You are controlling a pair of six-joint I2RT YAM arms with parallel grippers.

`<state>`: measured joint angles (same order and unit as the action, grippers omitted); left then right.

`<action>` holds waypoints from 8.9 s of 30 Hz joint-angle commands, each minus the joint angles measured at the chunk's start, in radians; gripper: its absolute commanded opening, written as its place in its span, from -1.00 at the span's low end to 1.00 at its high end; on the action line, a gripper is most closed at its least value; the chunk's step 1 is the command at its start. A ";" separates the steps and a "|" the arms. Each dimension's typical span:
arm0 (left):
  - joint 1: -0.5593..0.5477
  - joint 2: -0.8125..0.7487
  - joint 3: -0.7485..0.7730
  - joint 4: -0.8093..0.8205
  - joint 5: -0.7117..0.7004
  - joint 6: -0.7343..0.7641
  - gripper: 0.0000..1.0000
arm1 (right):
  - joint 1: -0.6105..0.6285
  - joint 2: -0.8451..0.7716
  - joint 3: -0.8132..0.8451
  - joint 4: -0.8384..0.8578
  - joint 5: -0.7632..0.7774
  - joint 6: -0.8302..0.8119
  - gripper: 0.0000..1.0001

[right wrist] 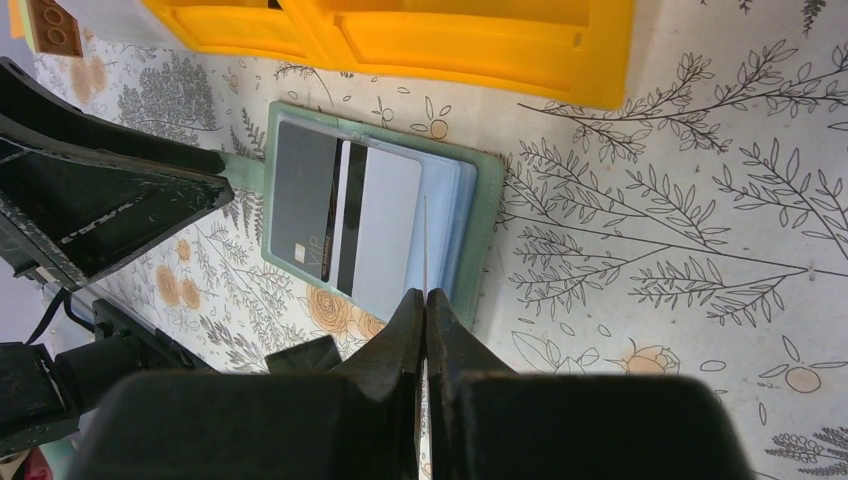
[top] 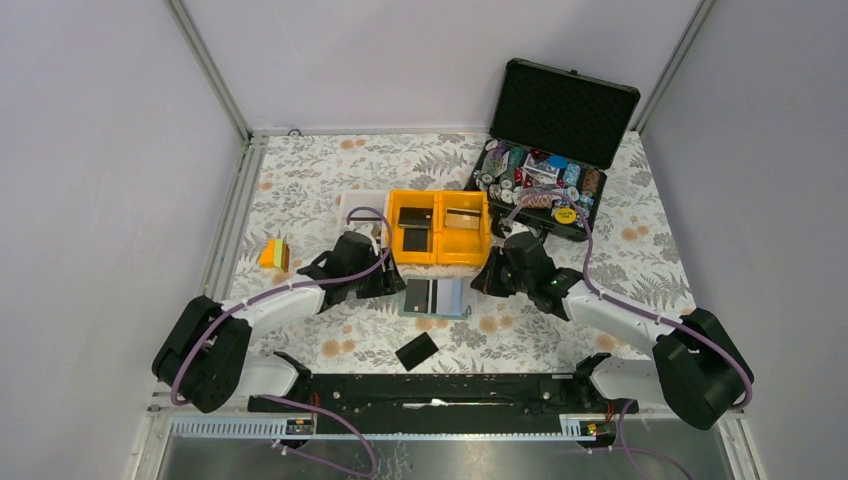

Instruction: Put the credit cards into the card holder

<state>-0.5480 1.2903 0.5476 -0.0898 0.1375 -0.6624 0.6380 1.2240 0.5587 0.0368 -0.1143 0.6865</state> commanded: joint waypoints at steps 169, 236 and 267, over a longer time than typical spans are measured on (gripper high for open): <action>-0.355 0.312 0.304 0.034 -0.075 -0.151 0.21 | -0.008 -0.022 0.047 -0.115 0.161 -0.021 -1.00; -0.102 0.137 0.059 0.047 -0.242 0.015 -0.52 | -0.008 -0.125 -0.102 0.057 0.165 0.140 -1.00; -0.105 0.132 0.010 0.085 -0.176 -0.029 -1.00 | -0.008 -0.058 -0.183 0.317 0.117 0.268 -1.00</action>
<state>-0.6525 1.4349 0.5877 -0.0246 -0.0841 -0.6643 0.6346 1.1545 0.3645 0.2626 0.0063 0.9184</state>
